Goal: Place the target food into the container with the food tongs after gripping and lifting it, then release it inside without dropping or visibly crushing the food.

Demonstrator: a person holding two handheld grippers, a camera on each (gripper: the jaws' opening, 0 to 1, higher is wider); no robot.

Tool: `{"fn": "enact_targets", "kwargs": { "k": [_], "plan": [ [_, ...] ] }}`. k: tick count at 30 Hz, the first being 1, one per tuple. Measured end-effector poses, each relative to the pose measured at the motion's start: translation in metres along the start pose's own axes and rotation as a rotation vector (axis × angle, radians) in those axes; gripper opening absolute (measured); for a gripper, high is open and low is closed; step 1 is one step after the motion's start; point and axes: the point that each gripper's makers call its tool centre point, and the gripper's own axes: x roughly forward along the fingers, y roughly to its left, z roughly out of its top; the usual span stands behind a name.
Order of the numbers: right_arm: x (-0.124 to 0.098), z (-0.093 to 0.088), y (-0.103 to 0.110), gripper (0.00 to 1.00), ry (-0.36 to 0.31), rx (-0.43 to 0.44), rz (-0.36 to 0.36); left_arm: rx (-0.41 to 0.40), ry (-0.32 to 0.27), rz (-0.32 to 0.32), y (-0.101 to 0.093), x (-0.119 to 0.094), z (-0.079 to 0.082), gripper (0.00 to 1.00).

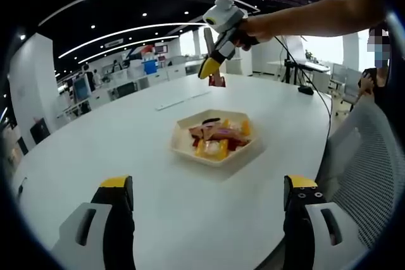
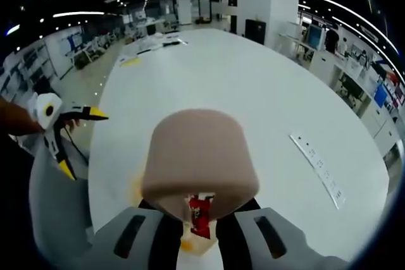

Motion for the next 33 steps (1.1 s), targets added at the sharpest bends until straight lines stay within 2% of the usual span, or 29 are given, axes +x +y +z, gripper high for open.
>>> {"fn": "enact_targets", "kwargs": {
  "k": [13,17,26,27,28,31,33],
  "plan": [
    [0.001,0.003,0.003,0.2,-0.008,-0.013,0.006,-0.008,-0.008,0.007,0.001,-0.001,0.002,0.96],
    [0.0,0.007,0.006,0.2,-0.029,-0.019,0.009,-0.012,-0.009,0.005,0.002,-0.001,0.002,0.96],
    [-0.01,0.023,0.018,0.21,-0.123,-0.038,0.02,-0.035,-0.012,-0.006,0.001,-0.001,0.002,0.95],
    [-0.012,0.028,0.024,0.21,-0.155,-0.047,0.04,-0.035,-0.013,-0.015,0.0,0.0,0.002,0.95],
    [-0.013,0.028,0.026,0.21,-0.161,-0.045,0.045,-0.04,-0.014,-0.022,-0.001,0.0,0.002,0.95],
    [-0.017,0.029,0.033,0.21,-0.192,-0.062,0.061,-0.095,-0.023,-0.05,-0.002,0.002,0.004,0.96],
    [-0.02,0.032,0.039,0.22,-0.233,-0.059,0.081,-0.104,-0.026,-0.056,-0.002,0.002,0.006,0.97]
  ]
}}
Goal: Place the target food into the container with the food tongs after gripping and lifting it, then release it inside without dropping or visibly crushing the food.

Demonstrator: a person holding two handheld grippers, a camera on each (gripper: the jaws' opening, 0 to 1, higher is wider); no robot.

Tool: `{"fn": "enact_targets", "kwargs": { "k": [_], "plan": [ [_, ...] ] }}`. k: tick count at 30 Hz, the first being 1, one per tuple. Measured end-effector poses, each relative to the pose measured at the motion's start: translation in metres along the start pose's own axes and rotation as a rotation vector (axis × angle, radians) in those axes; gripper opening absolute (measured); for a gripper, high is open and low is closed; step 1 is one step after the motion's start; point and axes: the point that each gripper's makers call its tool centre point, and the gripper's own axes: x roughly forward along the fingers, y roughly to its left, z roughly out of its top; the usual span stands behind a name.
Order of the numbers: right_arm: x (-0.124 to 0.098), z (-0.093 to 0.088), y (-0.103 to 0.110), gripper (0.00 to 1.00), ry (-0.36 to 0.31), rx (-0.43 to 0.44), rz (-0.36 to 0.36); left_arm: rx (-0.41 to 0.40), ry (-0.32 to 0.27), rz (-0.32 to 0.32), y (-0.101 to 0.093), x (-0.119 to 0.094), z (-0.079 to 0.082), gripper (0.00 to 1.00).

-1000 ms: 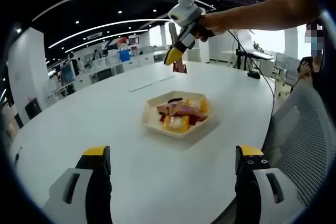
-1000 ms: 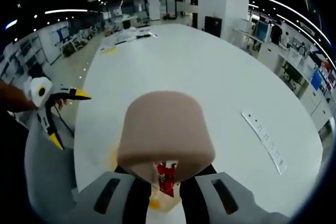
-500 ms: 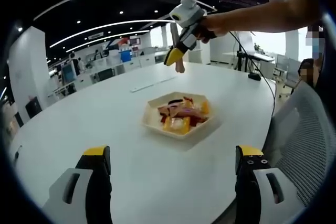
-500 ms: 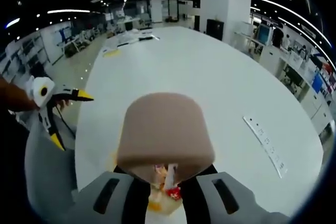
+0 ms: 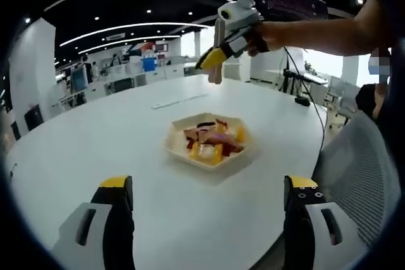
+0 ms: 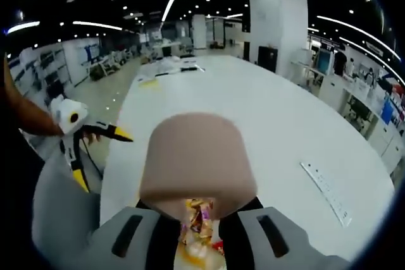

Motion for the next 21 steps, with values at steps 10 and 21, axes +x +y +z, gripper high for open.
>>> {"fn": "enact_targets", "kwargs": {
  "k": [10,21],
  "plan": [
    [-0.028,0.017,0.047,0.23,-0.182,-0.084,0.075,0.023,-0.102,-0.197,-0.038,0.019,0.053,0.95],
    [-0.047,0.031,0.085,0.24,-0.313,-0.052,0.126,0.121,-0.137,-0.415,-0.073,0.042,0.111,0.78]
  ]
}}
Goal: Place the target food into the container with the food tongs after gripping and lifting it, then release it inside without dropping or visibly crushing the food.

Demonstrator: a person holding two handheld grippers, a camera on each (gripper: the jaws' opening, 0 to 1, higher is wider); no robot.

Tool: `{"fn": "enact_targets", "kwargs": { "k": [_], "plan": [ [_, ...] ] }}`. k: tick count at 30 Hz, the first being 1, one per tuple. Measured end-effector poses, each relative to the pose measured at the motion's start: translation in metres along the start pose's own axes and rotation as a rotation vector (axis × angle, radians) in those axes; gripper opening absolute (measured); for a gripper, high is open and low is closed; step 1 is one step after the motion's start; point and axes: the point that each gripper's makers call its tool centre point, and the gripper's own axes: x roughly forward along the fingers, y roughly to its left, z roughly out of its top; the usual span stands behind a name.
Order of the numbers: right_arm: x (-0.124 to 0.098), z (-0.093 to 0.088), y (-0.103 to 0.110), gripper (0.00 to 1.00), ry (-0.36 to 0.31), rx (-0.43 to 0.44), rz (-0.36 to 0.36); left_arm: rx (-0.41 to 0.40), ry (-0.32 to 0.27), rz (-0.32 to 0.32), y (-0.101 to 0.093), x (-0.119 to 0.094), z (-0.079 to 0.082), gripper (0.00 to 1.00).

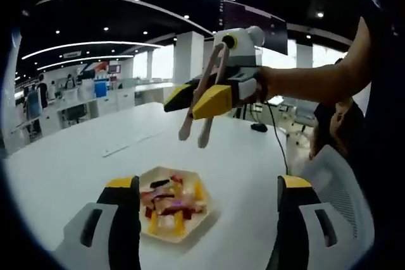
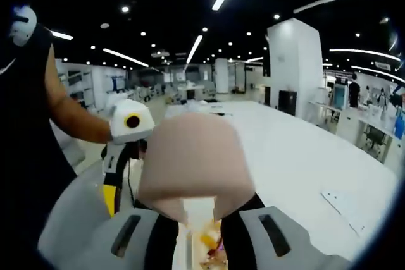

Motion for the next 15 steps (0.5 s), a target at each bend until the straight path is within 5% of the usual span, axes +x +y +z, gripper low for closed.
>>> {"fn": "enact_targets", "kwargs": {
  "k": [2,4,11,15],
  "plan": [
    [-0.003,-0.002,0.007,0.24,-0.006,0.007,0.008,-0.109,-0.076,-0.079,-0.011,0.001,0.015,0.63],
    [-0.006,0.001,0.015,0.24,-0.035,0.023,0.024,-0.087,-0.101,-0.098,-0.012,0.002,0.023,0.64],
    [-0.015,0.011,0.031,0.24,-0.146,0.049,0.032,0.031,-0.068,-0.162,-0.017,0.012,0.038,0.62],
    [-0.015,0.011,0.039,0.24,-0.158,0.039,0.041,0.058,-0.029,-0.229,-0.03,0.021,0.035,0.45]
  ]
}}
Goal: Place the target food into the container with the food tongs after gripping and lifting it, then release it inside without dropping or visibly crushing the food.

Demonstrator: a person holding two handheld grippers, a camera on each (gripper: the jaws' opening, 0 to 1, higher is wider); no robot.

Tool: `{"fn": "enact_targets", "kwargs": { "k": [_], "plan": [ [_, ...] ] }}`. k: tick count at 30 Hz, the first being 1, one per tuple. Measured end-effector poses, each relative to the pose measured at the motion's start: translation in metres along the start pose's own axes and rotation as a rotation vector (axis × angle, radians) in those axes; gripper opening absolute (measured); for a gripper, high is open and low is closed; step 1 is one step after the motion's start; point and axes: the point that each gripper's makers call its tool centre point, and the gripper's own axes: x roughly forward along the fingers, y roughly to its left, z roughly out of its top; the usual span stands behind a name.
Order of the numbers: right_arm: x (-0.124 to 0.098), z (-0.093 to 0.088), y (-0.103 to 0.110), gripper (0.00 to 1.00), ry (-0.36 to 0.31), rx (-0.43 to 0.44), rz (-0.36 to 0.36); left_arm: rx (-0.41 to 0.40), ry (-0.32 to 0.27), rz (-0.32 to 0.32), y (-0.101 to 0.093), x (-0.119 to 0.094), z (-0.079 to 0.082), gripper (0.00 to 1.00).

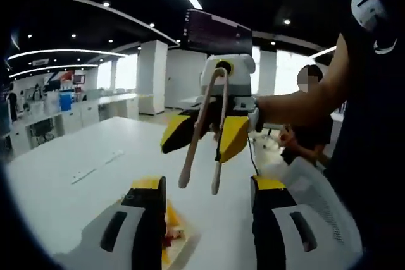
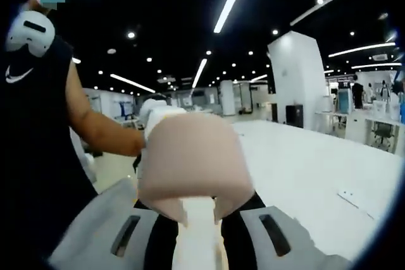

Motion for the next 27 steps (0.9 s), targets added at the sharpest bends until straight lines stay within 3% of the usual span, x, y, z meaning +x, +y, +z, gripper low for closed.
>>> {"fn": "enact_targets", "kwargs": {
  "k": [4,8,10,13,19,22,24,27],
  "plan": [
    [-0.001,0.003,0.003,0.24,-0.016,-0.001,0.003,-0.006,-0.004,-0.024,-0.005,0.003,0.002,0.38],
    [-0.001,0.006,0.006,0.25,-0.036,0.005,0.01,0.003,0.007,-0.01,-0.002,0.0,0.004,0.32],
    [0.0,0.007,0.009,0.24,-0.043,0.003,0.017,0.017,0.016,0.008,0.003,-0.003,0.005,0.24],
    [0.0,0.006,0.012,0.24,-0.047,0.007,0.019,0.032,0.016,-0.002,0.0,-0.006,0.006,0.23],
    [-0.002,-0.01,0.014,0.22,0.027,0.026,0.036,0.071,0.034,-0.001,-0.003,-0.014,0.006,0.16],
    [-0.002,-0.021,0.015,0.21,0.075,0.023,0.038,0.098,0.07,0.005,-0.002,-0.015,0.001,0.13],
    [-0.005,-0.038,0.009,0.21,0.159,-0.003,-0.003,0.154,0.137,0.034,0.004,-0.017,-0.01,0.11],
    [-0.006,-0.048,0.005,0.25,0.172,0.01,-0.02,0.153,0.135,0.039,0.004,-0.018,-0.016,0.08]
  ]
}}
